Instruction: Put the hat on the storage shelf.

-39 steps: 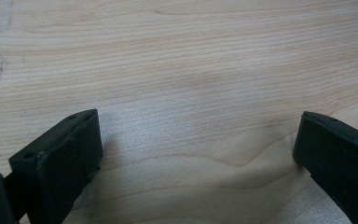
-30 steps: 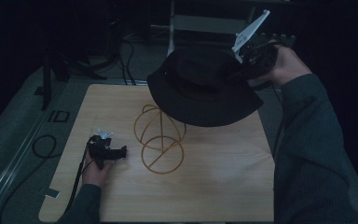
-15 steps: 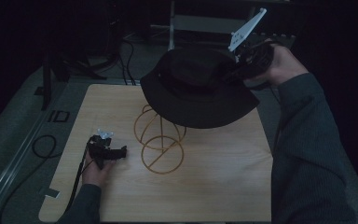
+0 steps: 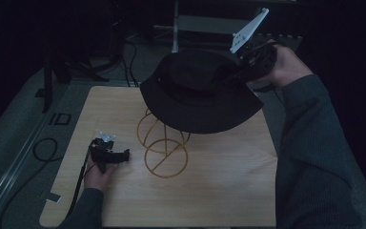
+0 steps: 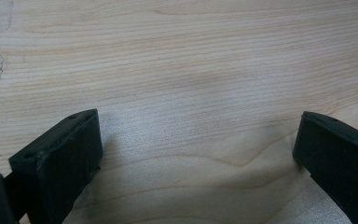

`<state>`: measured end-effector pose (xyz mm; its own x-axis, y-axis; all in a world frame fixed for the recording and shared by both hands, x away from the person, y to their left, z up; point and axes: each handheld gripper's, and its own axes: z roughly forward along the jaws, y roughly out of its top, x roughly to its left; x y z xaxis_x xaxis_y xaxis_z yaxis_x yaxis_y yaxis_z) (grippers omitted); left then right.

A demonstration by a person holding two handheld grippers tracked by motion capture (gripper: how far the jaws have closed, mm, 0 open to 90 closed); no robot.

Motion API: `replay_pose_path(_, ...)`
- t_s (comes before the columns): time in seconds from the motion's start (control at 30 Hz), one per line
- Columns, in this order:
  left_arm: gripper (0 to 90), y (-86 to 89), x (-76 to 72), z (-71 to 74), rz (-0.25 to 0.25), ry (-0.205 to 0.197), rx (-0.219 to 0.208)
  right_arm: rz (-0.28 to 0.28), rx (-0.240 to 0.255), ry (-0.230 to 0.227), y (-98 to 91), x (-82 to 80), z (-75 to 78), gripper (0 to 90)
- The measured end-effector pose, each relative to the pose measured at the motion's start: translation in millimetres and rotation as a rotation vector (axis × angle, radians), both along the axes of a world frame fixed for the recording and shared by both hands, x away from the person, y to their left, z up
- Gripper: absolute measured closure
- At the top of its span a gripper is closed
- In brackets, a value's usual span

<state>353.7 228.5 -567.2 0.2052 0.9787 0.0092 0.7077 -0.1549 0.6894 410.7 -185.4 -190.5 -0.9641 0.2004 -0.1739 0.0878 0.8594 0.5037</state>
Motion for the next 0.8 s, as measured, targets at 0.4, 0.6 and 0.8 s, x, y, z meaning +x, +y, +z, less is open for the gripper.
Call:
replay_pose_path(0.4,1.6,0.0,0.0,-0.1,0.0,-0.001,0.0,0.029,0.001,0.003,8.5,-3.3,0.0,87.8)
replay_pose_path(0.6,1.6,0.0,0.0,-0.1,0.0,-0.001,-0.001,0.046,0.008,0.008,10.9,-5.4,-1.0,87.8)
replay_pose_path(0.8,1.6,-0.6,-0.2,0.0,-0.002,0.0,0.0,0.064,0.01,0.012,13.6,-6.3,-3.4,87.7)
